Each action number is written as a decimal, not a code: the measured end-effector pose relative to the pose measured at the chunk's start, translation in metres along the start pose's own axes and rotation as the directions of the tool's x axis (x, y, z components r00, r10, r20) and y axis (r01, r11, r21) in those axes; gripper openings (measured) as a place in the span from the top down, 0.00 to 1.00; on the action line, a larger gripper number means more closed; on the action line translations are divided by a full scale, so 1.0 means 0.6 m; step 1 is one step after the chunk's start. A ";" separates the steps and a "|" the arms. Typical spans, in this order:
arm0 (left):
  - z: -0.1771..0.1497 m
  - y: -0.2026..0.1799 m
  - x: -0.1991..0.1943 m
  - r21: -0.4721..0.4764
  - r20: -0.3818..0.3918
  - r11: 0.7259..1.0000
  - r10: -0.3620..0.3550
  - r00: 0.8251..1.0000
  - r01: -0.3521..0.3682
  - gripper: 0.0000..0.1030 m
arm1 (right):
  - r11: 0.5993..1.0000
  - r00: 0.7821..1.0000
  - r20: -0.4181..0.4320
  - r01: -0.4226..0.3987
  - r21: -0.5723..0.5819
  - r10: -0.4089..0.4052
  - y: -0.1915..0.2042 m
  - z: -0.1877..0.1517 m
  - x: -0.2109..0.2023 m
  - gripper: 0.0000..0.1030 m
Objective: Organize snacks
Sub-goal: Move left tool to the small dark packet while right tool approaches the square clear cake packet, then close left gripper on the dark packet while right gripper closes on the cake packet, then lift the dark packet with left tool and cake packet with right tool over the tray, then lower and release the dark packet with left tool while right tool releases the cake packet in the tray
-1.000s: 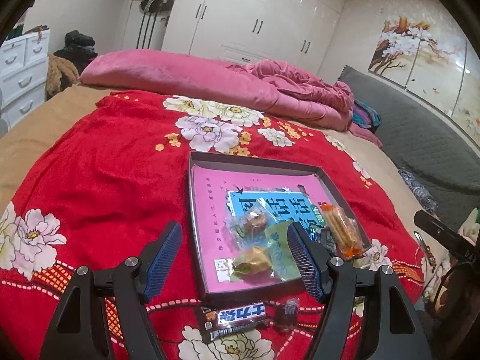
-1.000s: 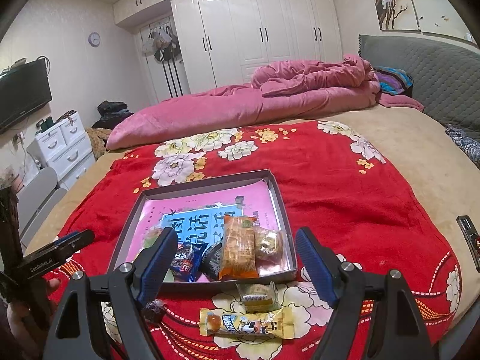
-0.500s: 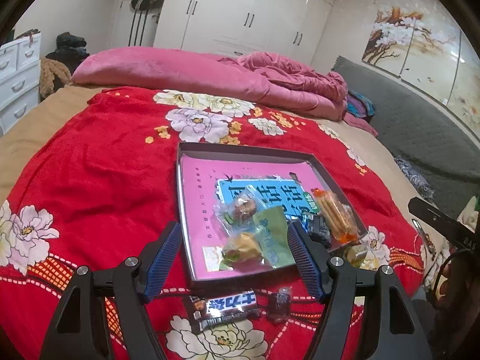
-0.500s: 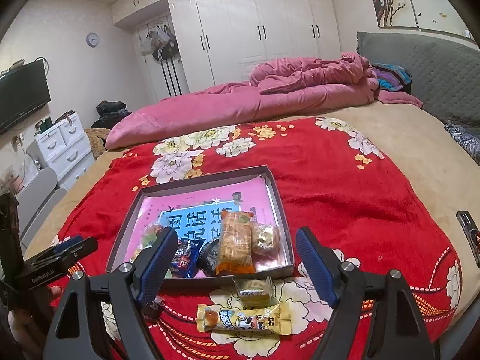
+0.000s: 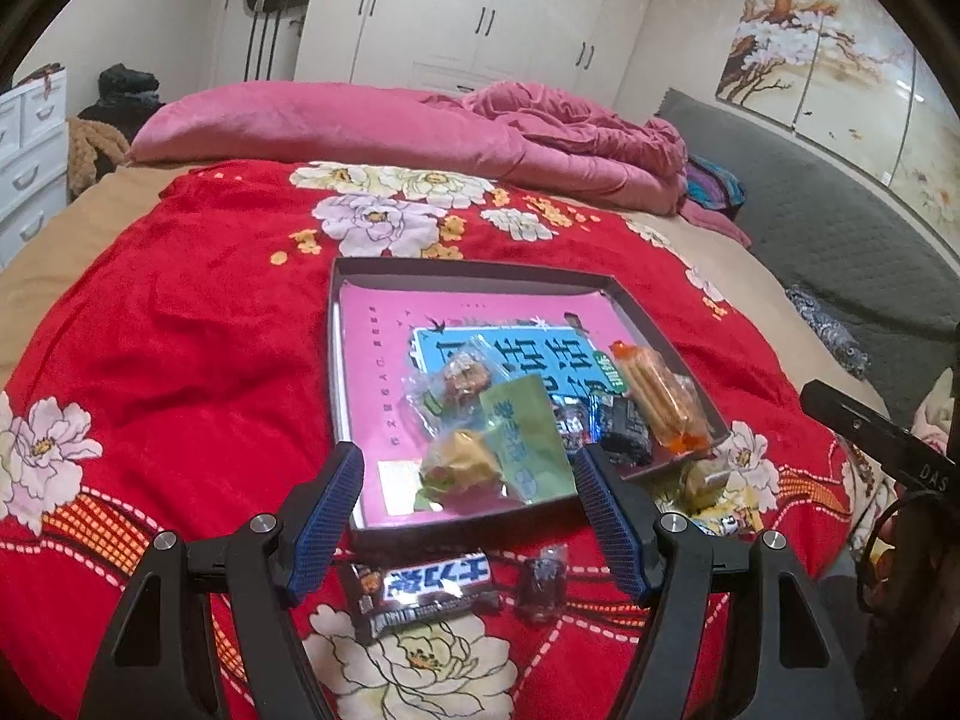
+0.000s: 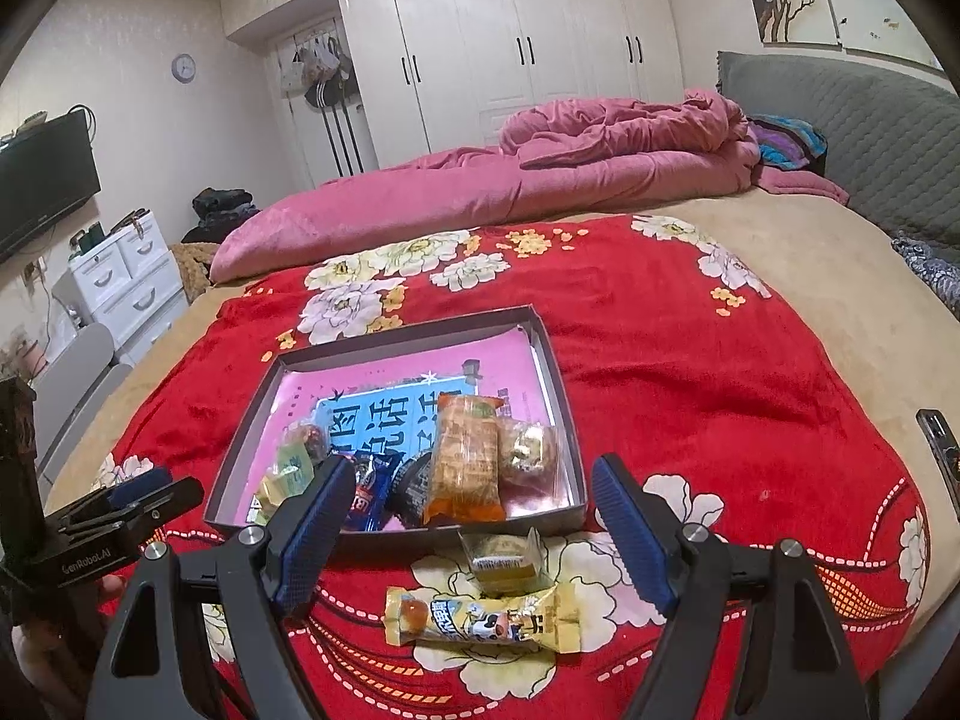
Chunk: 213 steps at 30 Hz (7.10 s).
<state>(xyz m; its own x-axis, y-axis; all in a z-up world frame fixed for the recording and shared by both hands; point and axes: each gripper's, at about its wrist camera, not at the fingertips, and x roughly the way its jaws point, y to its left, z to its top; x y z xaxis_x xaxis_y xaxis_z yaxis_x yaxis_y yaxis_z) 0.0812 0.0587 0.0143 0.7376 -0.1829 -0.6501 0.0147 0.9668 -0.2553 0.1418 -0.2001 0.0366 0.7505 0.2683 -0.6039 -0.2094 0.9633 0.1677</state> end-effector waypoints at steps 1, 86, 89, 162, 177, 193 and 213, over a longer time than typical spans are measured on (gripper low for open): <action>-0.002 -0.002 0.001 0.001 -0.006 1.000 -0.003 1.000 0.003 0.28 | 1.000 1.000 -0.001 0.001 0.000 -0.001 0.000 -0.001 0.000 0.22; -0.094 -0.083 0.126 0.050 -0.351 0.993 -0.081 0.933 0.105 0.58 | 0.997 0.959 -0.285 -0.008 -0.080 -0.015 -0.025 -0.091 0.163 0.61; -0.093 -0.081 0.127 0.054 -0.344 0.995 -0.066 0.937 0.090 0.70 | 0.998 0.963 -0.269 -0.014 -0.062 -0.003 -0.030 -0.089 0.155 0.62; 0.014 0.071 0.048 -0.153 -0.099 0.988 0.006 0.995 -0.021 0.73 | 0.991 0.992 -0.084 -0.101 -0.086 0.094 0.052 -0.014 0.068 0.62; 0.011 0.061 0.072 -0.113 -0.125 0.993 0.032 0.992 -0.046 0.73 | 0.983 0.985 -0.106 -0.144 -0.112 0.132 0.092 -0.007 0.109 0.62; 0.006 0.056 0.103 -0.101 -0.171 0.994 0.035 0.985 -0.052 0.73 | 0.980 0.971 -0.217 -0.137 -0.144 0.103 0.114 -0.034 0.192 0.61; 0.010 0.049 0.090 -0.095 -0.152 0.995 0.009 0.988 -0.024 0.60 | 0.989 0.983 -0.163 -0.103 -0.103 0.085 0.077 -0.030 0.146 0.45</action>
<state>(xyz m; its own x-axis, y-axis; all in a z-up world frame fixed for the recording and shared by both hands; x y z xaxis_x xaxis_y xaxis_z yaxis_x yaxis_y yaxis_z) 0.1257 0.0785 -0.0240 0.6265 -0.1993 -0.7535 -0.0671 0.9494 -0.3069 0.1865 -0.1321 -0.0225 0.6175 0.3458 -0.7065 -0.3493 0.9253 0.1476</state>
